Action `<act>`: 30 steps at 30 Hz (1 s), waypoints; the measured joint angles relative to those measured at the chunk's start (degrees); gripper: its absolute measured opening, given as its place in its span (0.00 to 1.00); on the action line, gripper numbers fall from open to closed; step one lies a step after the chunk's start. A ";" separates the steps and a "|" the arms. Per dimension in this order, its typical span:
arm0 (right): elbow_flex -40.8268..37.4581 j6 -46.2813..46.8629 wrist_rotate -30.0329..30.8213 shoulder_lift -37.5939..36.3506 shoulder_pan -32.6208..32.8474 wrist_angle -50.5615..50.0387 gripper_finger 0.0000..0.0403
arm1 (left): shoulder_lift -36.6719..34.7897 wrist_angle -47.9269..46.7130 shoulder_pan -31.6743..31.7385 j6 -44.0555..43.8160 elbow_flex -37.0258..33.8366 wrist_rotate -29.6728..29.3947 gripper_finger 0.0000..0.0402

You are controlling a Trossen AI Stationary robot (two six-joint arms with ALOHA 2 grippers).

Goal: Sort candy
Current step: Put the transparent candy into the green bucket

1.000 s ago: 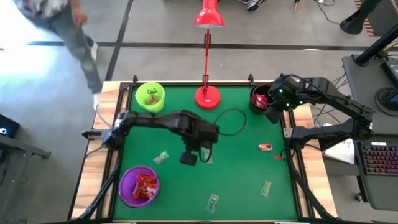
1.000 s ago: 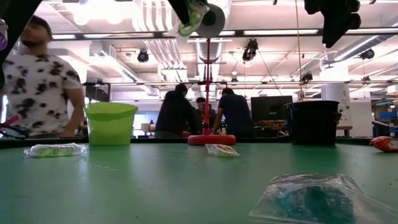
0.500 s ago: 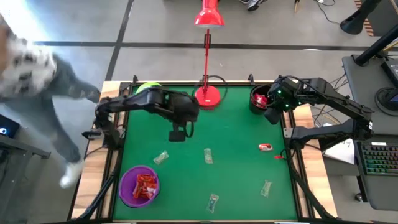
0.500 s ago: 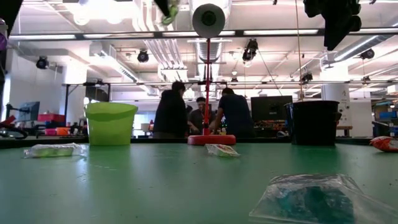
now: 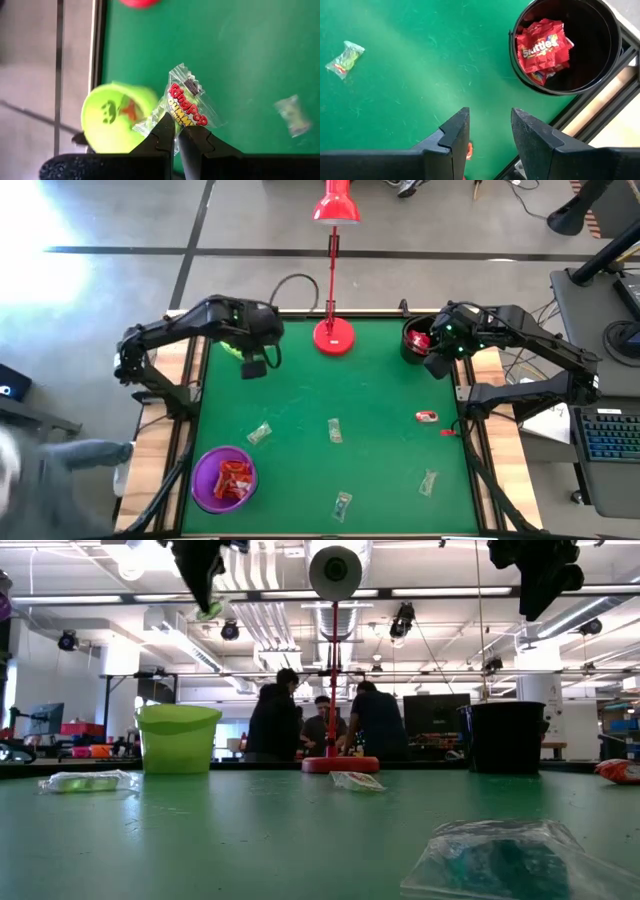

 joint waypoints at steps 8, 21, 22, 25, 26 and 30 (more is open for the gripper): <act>0.00 2.85 -0.03 0.10 0.00 0.00 0.34 | -4.38 2.50 13.62 8.63 -9.71 -0.08 0.00; 0.00 5.97 -0.46 0.31 0.00 0.00 0.34 | -4.75 9.26 29.84 18.05 -14.74 0.04 0.00; 0.00 6.10 -0.46 0.31 0.00 0.00 0.34 | -4.75 9.24 30.36 18.12 -14.72 0.07 0.00; 0.00 6.93 -0.46 0.31 0.00 0.00 0.34 | -4.75 9.28 31.39 18.32 -14.63 0.79 0.04; 0.00 7.16 -0.46 0.31 0.00 0.00 0.34 | -4.75 9.29 31.60 18.43 -14.63 1.16 0.05; 0.00 8.64 -0.48 0.31 0.00 0.00 0.34 | -4.75 9.30 31.67 18.67 -14.63 1.64 0.13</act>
